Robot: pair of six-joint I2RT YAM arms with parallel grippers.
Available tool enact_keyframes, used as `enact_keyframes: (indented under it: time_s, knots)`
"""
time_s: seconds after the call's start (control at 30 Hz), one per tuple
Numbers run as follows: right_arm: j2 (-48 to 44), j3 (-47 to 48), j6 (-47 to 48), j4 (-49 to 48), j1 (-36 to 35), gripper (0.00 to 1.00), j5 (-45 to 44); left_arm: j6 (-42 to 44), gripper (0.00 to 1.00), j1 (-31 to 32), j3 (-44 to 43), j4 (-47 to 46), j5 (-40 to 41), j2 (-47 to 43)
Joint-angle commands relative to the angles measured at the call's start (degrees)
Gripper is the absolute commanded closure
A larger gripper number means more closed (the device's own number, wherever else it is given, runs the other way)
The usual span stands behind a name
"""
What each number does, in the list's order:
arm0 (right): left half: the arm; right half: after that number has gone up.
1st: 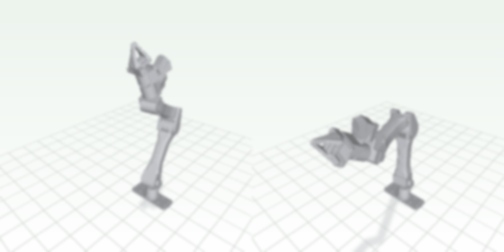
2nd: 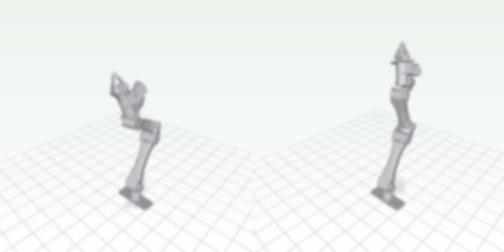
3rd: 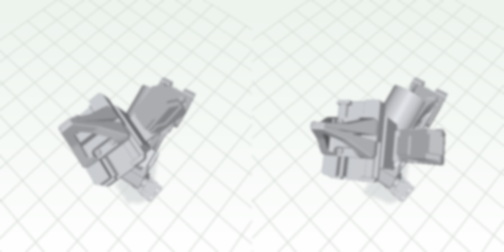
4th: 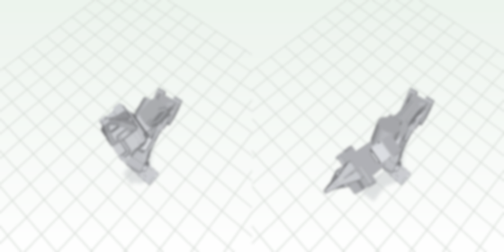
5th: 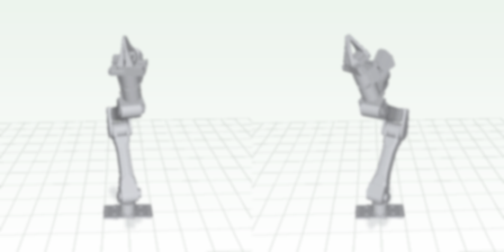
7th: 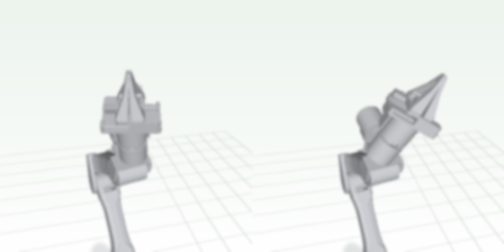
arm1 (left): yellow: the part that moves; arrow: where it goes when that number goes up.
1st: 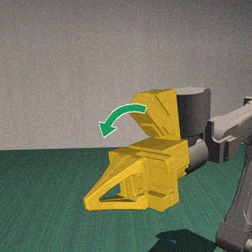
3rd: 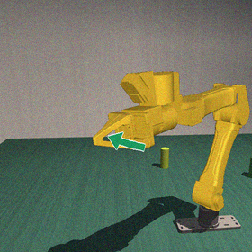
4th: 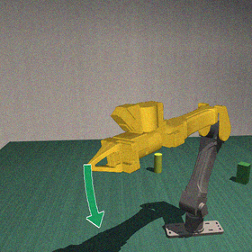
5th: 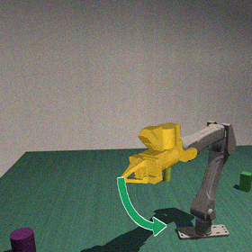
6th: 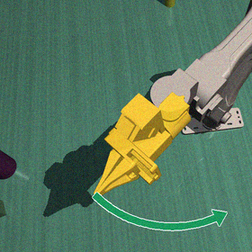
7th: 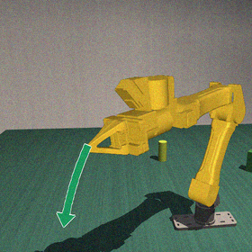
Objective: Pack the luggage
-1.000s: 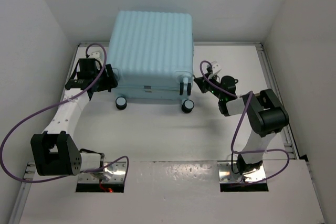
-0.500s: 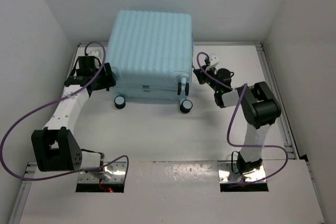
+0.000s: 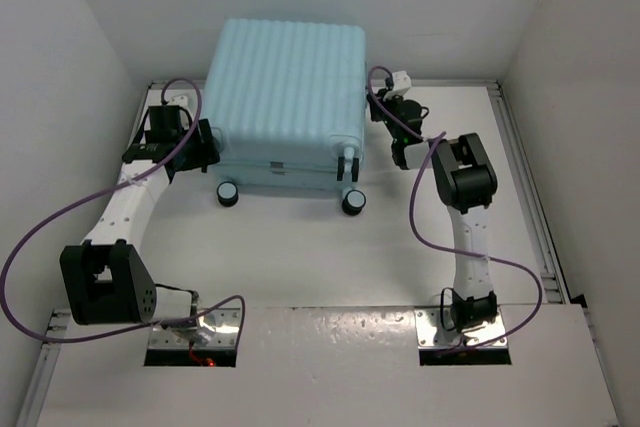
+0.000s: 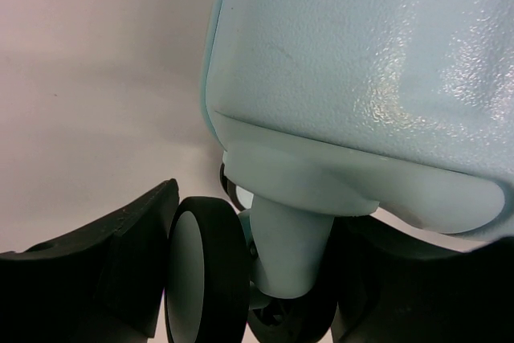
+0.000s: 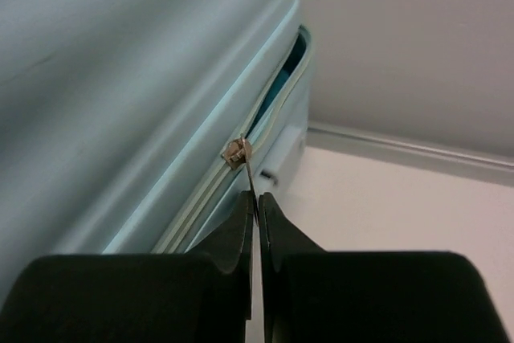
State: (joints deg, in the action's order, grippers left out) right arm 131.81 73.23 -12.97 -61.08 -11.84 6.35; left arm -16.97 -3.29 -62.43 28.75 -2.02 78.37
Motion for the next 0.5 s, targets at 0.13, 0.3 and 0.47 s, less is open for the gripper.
enact_keyframes:
  time_s: [0.13,0.3,0.47]
  knots:
    - [7.76,17.45,-0.39,-3.17,1.55,1.0,-7.66,-0.17,0.97,-4.44,3.2,5.17,13.71,5.74]
    - [7.16,16.79,-1.87,-3.78,1.47,0.89,-7.76,-0.17,0.77,-4.44,2.67,4.65,12.49,6.27]
    - [-4.69,-1.35,-4.51,-9.31,1.46,0.48,-2.41,-0.69,0.17,-4.44,2.14,1.23,6.88,-0.29]
